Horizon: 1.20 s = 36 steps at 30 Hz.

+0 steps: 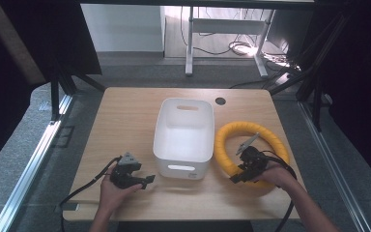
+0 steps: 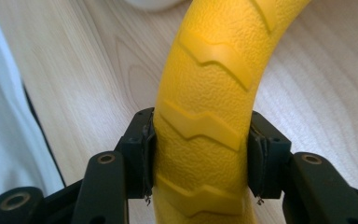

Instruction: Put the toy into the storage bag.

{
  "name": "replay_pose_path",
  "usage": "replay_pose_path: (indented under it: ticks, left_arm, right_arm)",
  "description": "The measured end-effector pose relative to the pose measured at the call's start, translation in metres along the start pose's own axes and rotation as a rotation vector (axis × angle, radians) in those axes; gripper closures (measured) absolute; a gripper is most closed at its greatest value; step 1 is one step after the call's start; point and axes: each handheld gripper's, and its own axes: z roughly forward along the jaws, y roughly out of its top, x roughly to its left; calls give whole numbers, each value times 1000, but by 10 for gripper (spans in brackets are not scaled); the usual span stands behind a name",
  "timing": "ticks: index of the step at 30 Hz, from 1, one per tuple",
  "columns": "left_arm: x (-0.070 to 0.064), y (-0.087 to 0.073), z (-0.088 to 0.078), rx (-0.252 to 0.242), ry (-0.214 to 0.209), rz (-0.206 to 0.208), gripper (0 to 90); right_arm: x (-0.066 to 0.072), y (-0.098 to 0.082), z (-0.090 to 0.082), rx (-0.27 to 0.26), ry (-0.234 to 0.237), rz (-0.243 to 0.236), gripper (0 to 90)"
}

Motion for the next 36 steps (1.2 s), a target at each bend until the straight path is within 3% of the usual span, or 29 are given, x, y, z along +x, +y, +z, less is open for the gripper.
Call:
replay_pose_path:
  ticks: [10,25,36]
  left_arm:
    - [0,0,1,1,0,-2,239]
    - [0,0,1,7,0,0,240]
    - [0,0,2,12,2,2,240]
  right_arm:
    - [-10,-9,-28,-161,60,28,511]
    - [-17,-16,-47,-288,87,64,511]
    - [-23,-25,-61,-416,89,98,510]
